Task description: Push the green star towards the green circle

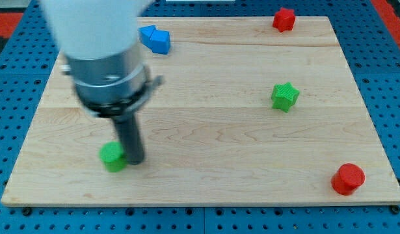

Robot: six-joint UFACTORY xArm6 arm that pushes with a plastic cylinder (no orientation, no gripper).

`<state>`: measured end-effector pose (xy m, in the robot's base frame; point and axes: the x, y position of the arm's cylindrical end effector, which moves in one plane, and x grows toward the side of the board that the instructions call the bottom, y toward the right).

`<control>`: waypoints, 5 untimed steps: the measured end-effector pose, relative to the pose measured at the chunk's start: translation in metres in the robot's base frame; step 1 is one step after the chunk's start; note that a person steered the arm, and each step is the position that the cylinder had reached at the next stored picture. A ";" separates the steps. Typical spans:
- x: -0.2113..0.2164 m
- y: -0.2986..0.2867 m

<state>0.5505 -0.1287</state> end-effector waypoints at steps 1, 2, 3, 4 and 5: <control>-0.024 0.062; -0.025 0.167; -0.049 0.269; -0.094 0.337; -0.125 0.313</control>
<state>0.4251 0.1842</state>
